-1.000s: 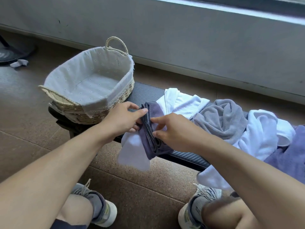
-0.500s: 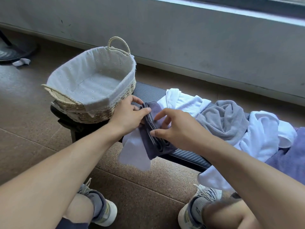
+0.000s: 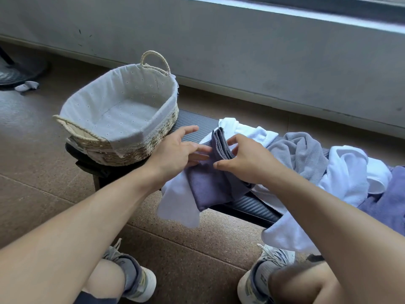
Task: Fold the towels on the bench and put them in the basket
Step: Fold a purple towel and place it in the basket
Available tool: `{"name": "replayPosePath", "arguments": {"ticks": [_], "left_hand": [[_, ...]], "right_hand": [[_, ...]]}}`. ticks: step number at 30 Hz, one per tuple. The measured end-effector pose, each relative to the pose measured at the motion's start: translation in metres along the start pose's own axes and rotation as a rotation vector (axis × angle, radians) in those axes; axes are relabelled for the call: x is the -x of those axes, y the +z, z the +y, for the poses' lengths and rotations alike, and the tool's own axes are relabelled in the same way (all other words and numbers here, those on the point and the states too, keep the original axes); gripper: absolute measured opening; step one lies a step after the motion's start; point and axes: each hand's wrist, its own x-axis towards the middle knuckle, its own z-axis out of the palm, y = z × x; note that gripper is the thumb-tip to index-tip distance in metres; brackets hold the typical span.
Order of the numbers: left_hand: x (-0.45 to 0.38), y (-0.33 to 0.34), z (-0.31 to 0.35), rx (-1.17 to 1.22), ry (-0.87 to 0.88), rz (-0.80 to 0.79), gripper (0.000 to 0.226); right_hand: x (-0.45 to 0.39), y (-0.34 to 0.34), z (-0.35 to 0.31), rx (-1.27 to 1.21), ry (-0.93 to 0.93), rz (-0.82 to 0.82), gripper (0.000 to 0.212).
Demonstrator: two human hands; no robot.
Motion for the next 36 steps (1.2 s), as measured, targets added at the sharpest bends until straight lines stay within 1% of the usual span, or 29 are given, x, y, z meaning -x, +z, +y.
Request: {"name": "replayPosePath", "arguments": {"ticks": [2, 4, 6, 8, 10, 11, 13, 14, 15, 16, 17, 18, 20, 22, 23, 24, 26, 27, 29, 32, 34, 36], "left_hand": [[-0.002, -0.001, -0.001, -0.033, 0.019, 0.050, 0.041], [-0.005, -0.003, -0.005, -0.115, 0.061, 0.115, 0.044], [-0.008, -0.008, -0.007, -0.218, 0.132, 0.175, 0.054], [-0.008, -0.012, -0.004, -0.322, 0.226, 0.217, 0.062], [-0.007, -0.014, 0.002, -0.353, 0.344, 0.248, 0.069], [-0.005, -0.014, 0.006, -0.353, 0.407, 0.265, 0.073], [-0.001, -0.016, 0.012, -0.359, 0.510, 0.297, 0.081], [0.000, -0.016, 0.014, -0.382, 0.548, 0.302, 0.084], [0.002, -0.017, 0.014, -0.438, 0.581, 0.292, 0.088], [0.004, -0.017, 0.013, -0.525, 0.615, 0.269, 0.094], [0.006, -0.016, 0.010, -0.622, 0.643, 0.242, 0.100], [0.007, -0.016, 0.006, -0.711, 0.671, 0.218, 0.106], [0.009, -0.015, -0.002, -0.849, 0.700, 0.171, 0.112], [0.009, -0.017, -0.009, -0.967, 0.721, 0.099, 0.102], [0.008, -0.020, -0.012, -1.028, 0.729, 0.040, 0.094], [0.009, -0.022, -0.015, -1.069, 0.721, -0.030, 0.086], [0.011, -0.025, -0.022, -1.089, 0.685, -0.152, 0.078], [0.012, -0.025, -0.024, -1.101, 0.683, -0.177, 0.075], [0.013, -0.022, -0.027, -1.132, 0.731, -0.155, 0.064], [0.011, -0.021, -0.019, -1.109, 0.845, -0.056, 0.035], [0.010, -0.025, -0.012, -1.102, 0.860, -0.069, 0.034], [0.013, -0.029, -0.005, -1.115, 0.829, -0.117, 0.033]], "right_hand": [[-0.006, -0.007, 0.005, -0.027, 0.021, -0.008, 0.055], [-0.007, -0.018, 0.006, -0.120, 0.002, -0.039, 0.042], [-0.003, -0.030, 0.004, -0.265, -0.061, -0.076, 0.029], [0.004, -0.044, 0.000, -0.324, -0.179, -0.034, 0.024], [0.011, -0.055, -0.005, -0.325, -0.300, 0.116, 0.024], [0.015, -0.058, -0.008, -0.331, -0.349, 0.231, 0.024], [0.023, -0.062, -0.013, -0.309, -0.427, 0.514, 0.025], [0.028, -0.060, -0.015, -0.260, -0.456, 0.637, 0.025], [0.032, -0.058, -0.017, -0.185, -0.482, 0.719, 0.025], [0.034, -0.053, -0.019, -0.097, -0.502, 0.750, 0.026], [0.035, -0.046, -0.020, -0.010, -0.513, 0.734, 0.028], [0.036, -0.039, -0.020, 0.070, -0.509, 0.675, 0.029], [0.039, -0.021, -0.019, 0.222, -0.474, 0.468, 0.029], [0.043, -0.005, -0.018, 0.301, -0.466, 0.250, 0.029], [0.046, 0.002, -0.017, 0.296, -0.462, 0.170, 0.030], [0.048, 0.007, -0.016, 0.278, -0.456, 0.128, 0.032], [0.050, 0.008, -0.016, 0.239, -0.440, 0.145, 0.033], [0.049, 0.007, -0.015, 0.217, -0.436, 0.176, 0.033], [0.048, 0.002, -0.013, 0.163, -0.435, 0.201, 0.030], [0.050, -0.005, -0.013, 0.132, -0.446, 0.133, 0.029], [0.055, -0.004, -0.015, 0.176, -0.444, 0.134, 0.031], [0.060, -0.003, -0.015, 0.261, -0.444, 0.161, 0.037]]}}
